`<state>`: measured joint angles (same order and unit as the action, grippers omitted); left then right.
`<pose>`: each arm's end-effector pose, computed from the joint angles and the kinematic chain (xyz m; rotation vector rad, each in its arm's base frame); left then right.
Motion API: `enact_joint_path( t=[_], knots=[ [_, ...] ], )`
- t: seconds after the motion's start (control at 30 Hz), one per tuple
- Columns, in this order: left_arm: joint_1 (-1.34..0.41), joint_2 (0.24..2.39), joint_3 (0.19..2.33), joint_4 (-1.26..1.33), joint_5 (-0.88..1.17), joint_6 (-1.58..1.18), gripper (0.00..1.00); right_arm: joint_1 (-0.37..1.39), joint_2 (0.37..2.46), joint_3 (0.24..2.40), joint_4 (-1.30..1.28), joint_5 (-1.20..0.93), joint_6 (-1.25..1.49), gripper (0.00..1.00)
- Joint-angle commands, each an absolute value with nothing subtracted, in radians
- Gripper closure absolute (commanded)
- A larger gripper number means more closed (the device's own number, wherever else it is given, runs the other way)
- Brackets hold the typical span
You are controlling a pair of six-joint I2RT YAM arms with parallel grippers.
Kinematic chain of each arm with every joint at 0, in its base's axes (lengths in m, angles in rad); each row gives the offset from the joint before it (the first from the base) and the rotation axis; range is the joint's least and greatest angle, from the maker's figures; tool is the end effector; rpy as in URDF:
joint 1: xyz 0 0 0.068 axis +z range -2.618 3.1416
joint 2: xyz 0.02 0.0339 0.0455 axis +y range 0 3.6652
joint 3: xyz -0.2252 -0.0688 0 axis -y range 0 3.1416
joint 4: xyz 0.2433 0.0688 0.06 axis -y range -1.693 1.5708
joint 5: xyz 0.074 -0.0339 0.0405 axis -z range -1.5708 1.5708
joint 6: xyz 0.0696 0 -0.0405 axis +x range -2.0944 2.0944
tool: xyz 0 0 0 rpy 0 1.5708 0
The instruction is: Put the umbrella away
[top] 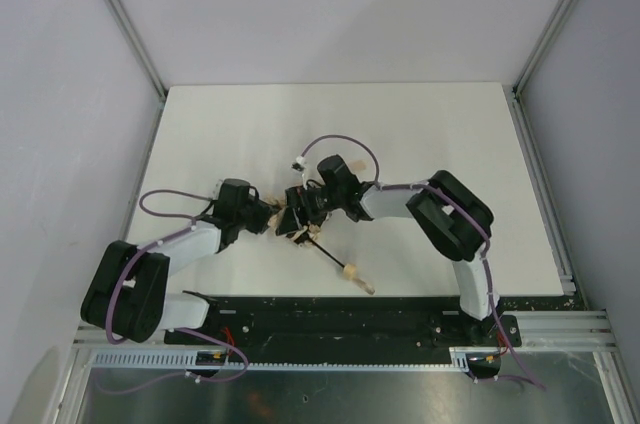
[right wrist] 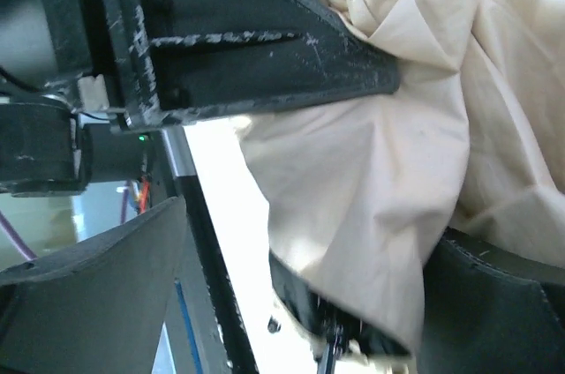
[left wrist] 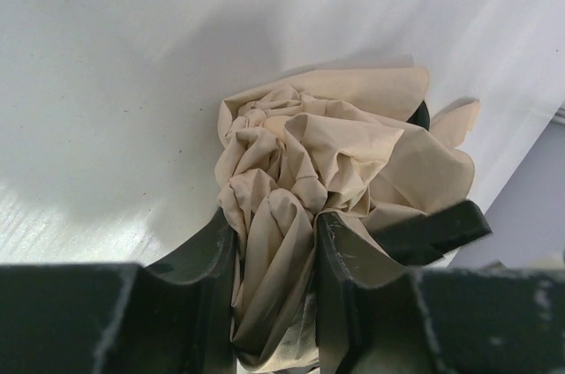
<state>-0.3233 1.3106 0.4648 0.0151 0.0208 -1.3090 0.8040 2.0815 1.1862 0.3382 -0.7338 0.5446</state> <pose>0.2509 -0.0856 0.0828 -1.1977 2.2519 -0.7390 0.2687 0.3461 0.0912 -0.7957 2.2500 1.5097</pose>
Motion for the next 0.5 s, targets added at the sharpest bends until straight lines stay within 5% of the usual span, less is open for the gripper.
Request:
enact_joint_path(
  t=[0.0, 0.23, 0.47],
  knots=[
    [-0.333, 1.334, 0.442, -0.195, -0.047, -1.214, 1.0, 0.801, 1.922, 1.192, 0.051, -0.542, 0.374, 0.02],
    [-0.333, 1.359, 0.482, -0.256, -0.033, -1.223, 1.0, 0.952, 1.723, 1.192, -0.069, -0.06, 0.03, 0.01],
    [-0.333, 1.394, 0.523, -0.33, -0.02, -1.241, 1.0, 1.142, 1.797, 1.191, 0.062, 0.286, -0.184, 0.01]
  ],
)
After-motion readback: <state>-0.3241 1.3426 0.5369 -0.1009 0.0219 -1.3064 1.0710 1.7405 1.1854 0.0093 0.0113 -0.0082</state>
